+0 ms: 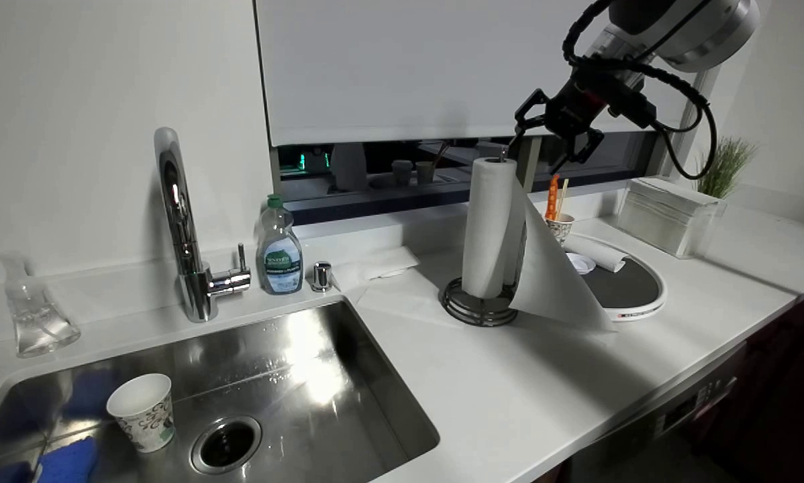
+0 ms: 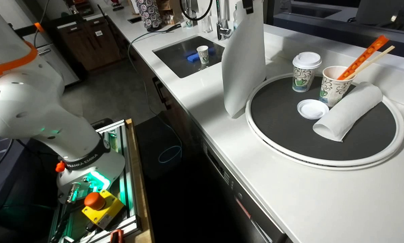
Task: Remove the roll of paper towel from the paper towel holder and put it on the table
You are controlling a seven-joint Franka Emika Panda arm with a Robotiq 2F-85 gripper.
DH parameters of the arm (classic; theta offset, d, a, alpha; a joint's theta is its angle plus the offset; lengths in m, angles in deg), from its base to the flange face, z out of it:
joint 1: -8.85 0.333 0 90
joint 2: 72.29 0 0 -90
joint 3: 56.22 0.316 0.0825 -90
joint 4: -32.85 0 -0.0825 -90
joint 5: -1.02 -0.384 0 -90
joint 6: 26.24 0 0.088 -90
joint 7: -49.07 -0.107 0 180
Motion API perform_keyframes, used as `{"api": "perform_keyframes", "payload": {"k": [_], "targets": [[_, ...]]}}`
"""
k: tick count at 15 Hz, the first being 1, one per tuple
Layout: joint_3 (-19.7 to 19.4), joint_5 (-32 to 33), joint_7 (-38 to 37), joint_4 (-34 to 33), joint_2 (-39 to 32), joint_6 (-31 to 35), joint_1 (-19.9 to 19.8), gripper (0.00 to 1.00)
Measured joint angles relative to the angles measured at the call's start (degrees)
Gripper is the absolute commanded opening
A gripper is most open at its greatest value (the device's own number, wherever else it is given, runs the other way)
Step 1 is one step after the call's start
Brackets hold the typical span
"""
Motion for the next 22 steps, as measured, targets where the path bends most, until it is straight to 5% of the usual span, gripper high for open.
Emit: {"api": "perform_keyframes", "payload": {"k": [6, 10, 13, 14, 15, 18, 22], "targets": [[0.44, -0.01, 0.0, -1.3, -1.99, 0.0, 0.16, 0.86], [0.65, -0.01, 0.0, -1.97, -2.81, 0.0, 0.19, 0.53], [0.93, -0.01, 0.0, -2.18, -2.98, 0.0, 0.26, 0.48], [1.05, -0.01, 0.0, -2.48, -2.99, -0.01, 0.28, 0.27], [1.13, -0.01, 0.0, -2.66, -3.04, -0.04, 0.33, 0.26], [1.22, -0.01, 0.01, -2.89, -3.29, -0.04, 0.54, 0.02], [1.22, -0.01, 0.05, -3.19, -3.31, -0.04, 0.64, 0.02]]}}
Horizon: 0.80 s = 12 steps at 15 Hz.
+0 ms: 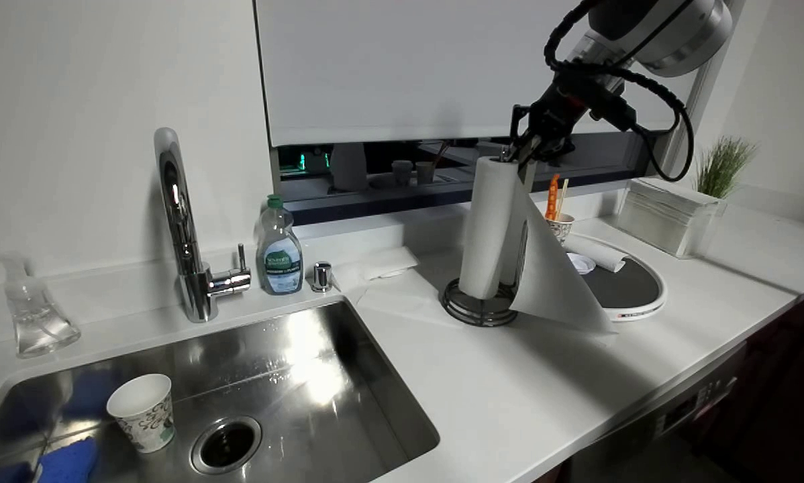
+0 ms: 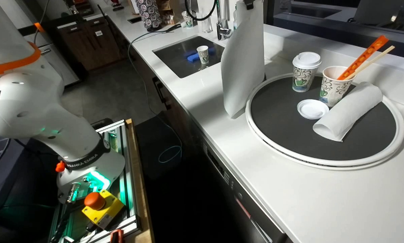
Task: Remove the roll of paper towel from the paper towel holder and put it on the table
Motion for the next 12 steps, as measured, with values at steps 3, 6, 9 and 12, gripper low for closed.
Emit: {"api": "perform_keyframes", "payload": {"k": [3, 6, 9, 12], "targets": [[-0.09, 0.0, 0.06, -0.25, 0.66, -0.01, 0.0, 0.02], [-0.18, 0.06, 0.38, -0.41, 3.23, -0.49, -0.01, 0.03], [-0.3, 0.41, 0.93, -0.74, 6.76, -2.63, -0.01, 0.03], [-0.69, 1.79, 1.61, -2.07, 10.32, -6.14, -0.06, 0.03]]}}
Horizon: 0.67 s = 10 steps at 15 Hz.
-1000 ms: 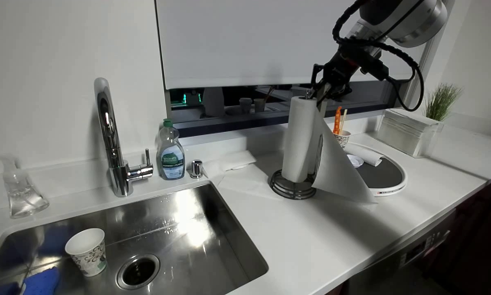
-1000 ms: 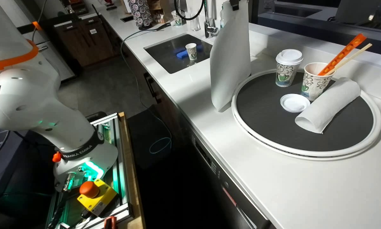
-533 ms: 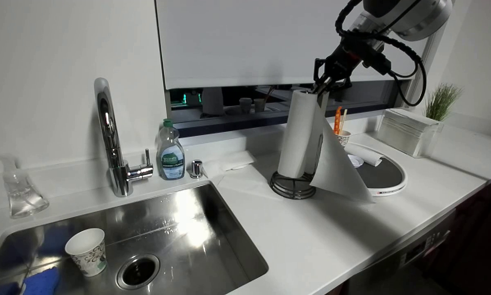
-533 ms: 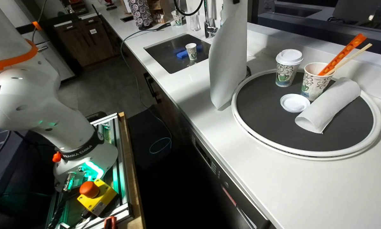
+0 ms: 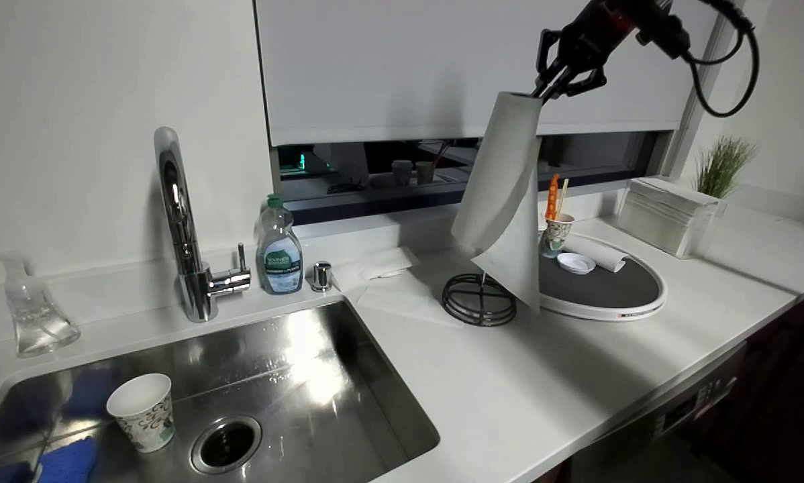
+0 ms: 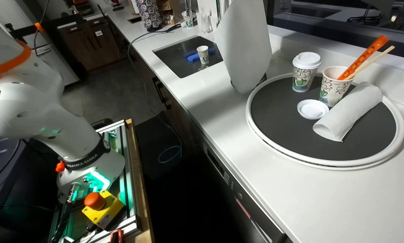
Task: Remove the roll of paper towel from the paper towel holder and put it on the table
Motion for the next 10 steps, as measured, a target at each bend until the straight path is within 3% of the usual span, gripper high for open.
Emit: {"api": "perform_keyframes", "payload": {"k": [10], "targets": [[-3.91, 3.58, 3.59, -8.37, 13.32, -13.86, -1.5, 0.03]]}}
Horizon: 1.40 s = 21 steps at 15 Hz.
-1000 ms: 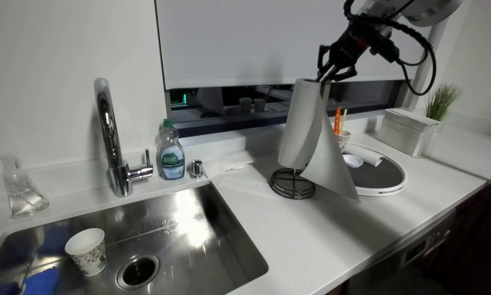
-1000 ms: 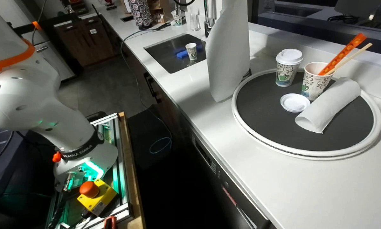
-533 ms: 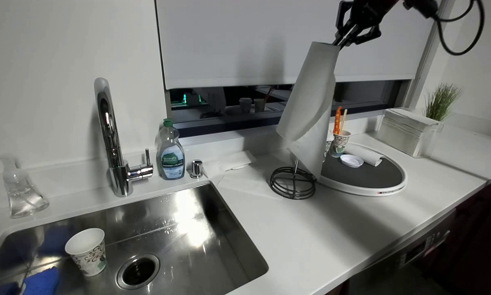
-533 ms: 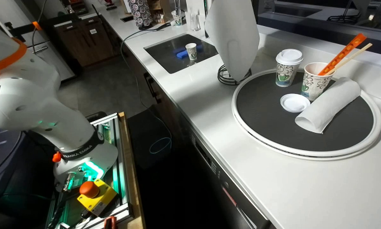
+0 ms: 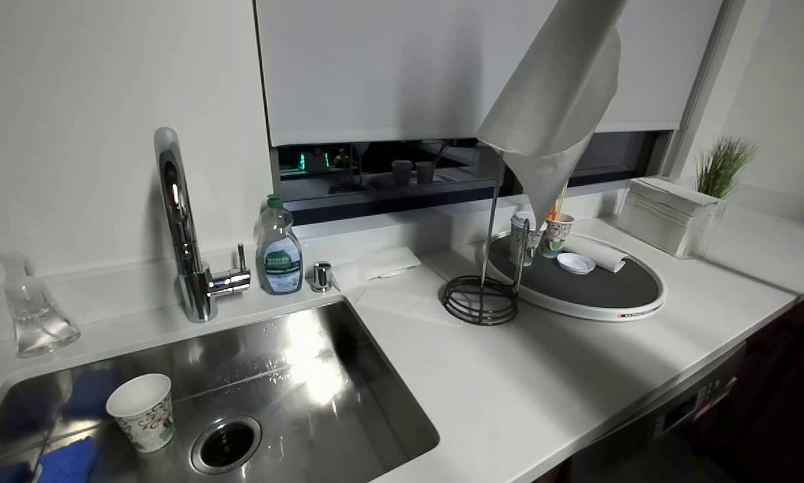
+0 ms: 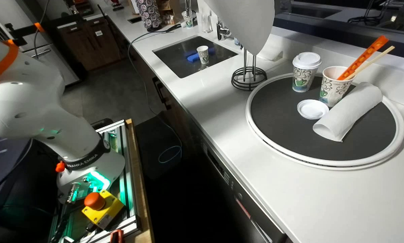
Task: Remove the roll of paper towel from the paper towel holder and put it on the table
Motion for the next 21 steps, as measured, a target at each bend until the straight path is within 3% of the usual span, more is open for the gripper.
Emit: {"api": "perform_keyframes", "payload": {"k": [8, 11, 14, 21], "targets": [[-3.22, -2.33, 0.07, 0.47, 8.93, -17.26, -0.24, 0.03], [-3.32, -3.82, -0.16, 3.37, 10.64, -19.43, -0.48, 0.03], [-1.51, -3.8, -1.11, 9.8, 10.5, -16.47, -1.37, 0.03], [4.27, -4.1, -3.4, 24.4, 4.52, -0.39, -1.7, 0.03]]}}
